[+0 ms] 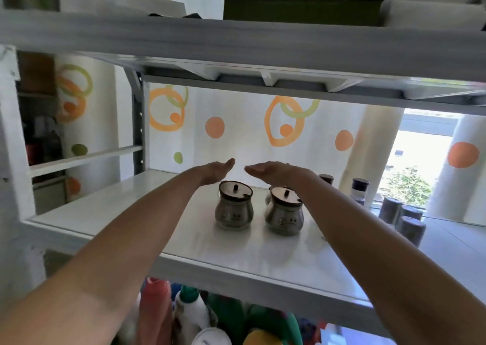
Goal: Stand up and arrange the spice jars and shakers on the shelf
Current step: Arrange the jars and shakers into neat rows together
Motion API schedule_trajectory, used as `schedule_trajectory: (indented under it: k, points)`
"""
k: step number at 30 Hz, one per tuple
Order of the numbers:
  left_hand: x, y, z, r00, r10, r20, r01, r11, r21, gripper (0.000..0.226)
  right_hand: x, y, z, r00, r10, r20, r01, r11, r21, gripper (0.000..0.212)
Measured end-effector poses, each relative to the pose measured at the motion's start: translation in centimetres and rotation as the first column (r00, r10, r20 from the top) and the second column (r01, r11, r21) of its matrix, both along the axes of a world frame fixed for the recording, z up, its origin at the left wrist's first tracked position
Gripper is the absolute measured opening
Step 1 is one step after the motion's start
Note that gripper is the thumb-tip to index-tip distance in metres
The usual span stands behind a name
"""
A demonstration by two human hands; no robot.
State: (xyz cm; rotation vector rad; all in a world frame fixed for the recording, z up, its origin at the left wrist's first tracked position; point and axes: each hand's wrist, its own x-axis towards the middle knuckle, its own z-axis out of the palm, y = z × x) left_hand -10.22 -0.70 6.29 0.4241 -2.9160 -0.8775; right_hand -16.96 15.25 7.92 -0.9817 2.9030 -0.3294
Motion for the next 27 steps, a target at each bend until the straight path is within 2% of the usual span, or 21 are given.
schedule_trajectory:
  k: [6,10,14,15,17,21,27]
  points:
    - [-1.1,-1.9,-1.9,1.0,0.019,-0.019,-0.018,0.996,0.086,0.073,-1.0,-1.6,-0.6,1.0,-0.003,-0.012,0.003,1.0,0.01,0.061]
    - [-2.7,-3.1,-2.4,0.996,0.075,-0.048,-0.069,0.991,0.116,0.072,-2.1,-2.8,-0.4,0.998,0.05,-0.046,-0.049,0.999,0.019,0.051]
    - [-4.7,-4.0,-3.1,0.999,0.034,-0.022,-0.034,0.999,-0.001,0.044,-3.8,-4.2,-0.7,0.996,0.075,-0.054,-0.073,0.997,0.029,0.039]
    - [-5.2,-4.3,-3.3,1.0,0.009,-0.008,-0.009,1.0,-0.018,0.044,-4.3,-4.4,-0.9,0.996,0.076,-0.048,-0.075,0.997,0.029,0.038]
    - [-6.0,-4.7,-3.5,0.996,-0.069,0.051,0.07,0.997,-0.023,0.052,-5.4,-4.7,-1.3,0.998,0.069,-0.009,-0.069,0.997,0.028,0.037]
    - [-7.5,-5.2,-3.9,0.974,-0.201,0.102,0.206,0.977,-0.048,0.045,-6.8,-5.3,-2.0,0.993,0.039,0.109,-0.045,0.998,0.052,0.041]
    - [-9.1,-5.8,-5.3,0.984,-0.179,-0.015,0.175,0.976,-0.13,0.032,-7.1,-6.1,-2.2,0.978,0.034,0.207,-0.048,0.997,0.061,0.048]
